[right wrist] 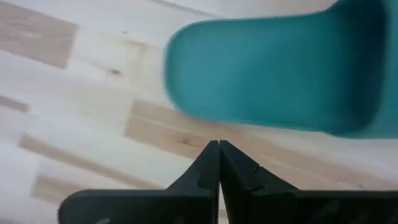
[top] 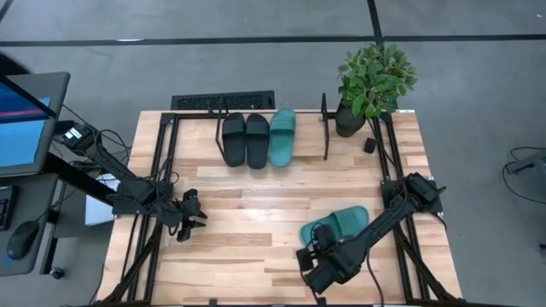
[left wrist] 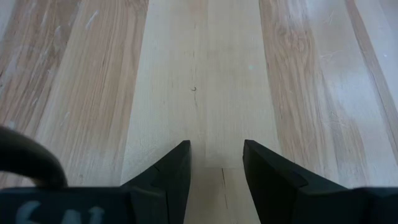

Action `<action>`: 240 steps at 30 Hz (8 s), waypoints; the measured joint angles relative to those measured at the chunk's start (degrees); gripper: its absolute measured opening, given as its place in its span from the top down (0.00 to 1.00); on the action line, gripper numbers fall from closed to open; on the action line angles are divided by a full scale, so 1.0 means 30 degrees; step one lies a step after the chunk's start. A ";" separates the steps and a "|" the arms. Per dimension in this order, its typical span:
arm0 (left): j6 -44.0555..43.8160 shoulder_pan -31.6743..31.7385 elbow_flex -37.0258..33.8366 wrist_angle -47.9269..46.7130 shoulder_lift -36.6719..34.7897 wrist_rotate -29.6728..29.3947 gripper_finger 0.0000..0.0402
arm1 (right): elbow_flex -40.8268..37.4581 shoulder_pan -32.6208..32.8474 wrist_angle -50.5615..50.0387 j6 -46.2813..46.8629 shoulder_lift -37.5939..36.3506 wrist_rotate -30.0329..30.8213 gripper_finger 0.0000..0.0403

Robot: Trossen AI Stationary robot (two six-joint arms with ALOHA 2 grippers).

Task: Pick and place slides into the shelf
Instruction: Put green slide on the shelf

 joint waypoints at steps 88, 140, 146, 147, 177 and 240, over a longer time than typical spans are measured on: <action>0.0000 0.0007 0.0005 -0.0036 0.0000 0.0022 0.66 | 0.0371 -0.5500 0.4038 -0.8208 0.4252 -0.8585 0.37; 0.0000 0.0005 0.0007 0.0000 0.0000 0.0058 0.66 | 0.7553 -0.1129 -0.4557 -0.6241 0.6892 -0.8684 1.00; 0.0000 0.0006 0.0000 0.0000 0.0000 0.0058 0.66 | 0.8681 0.0773 -0.6328 -0.6072 0.6868 -0.9073 1.00; 0.0000 0.0005 0.0002 0.0003 0.0000 0.0058 0.66 | 0.8909 0.0965 -0.6398 -0.6194 0.6856 -0.9119 1.00; 0.0000 0.0004 0.0004 0.0000 0.0000 0.0058 0.66 | 1.4415 0.0610 -0.6731 -2.0286 0.6090 -0.5421 1.00; 0.0000 0.0007 0.0005 0.0000 0.0000 0.0058 0.66 | 1.2049 -0.9161 -0.6753 -3.2721 0.1974 0.5817 1.00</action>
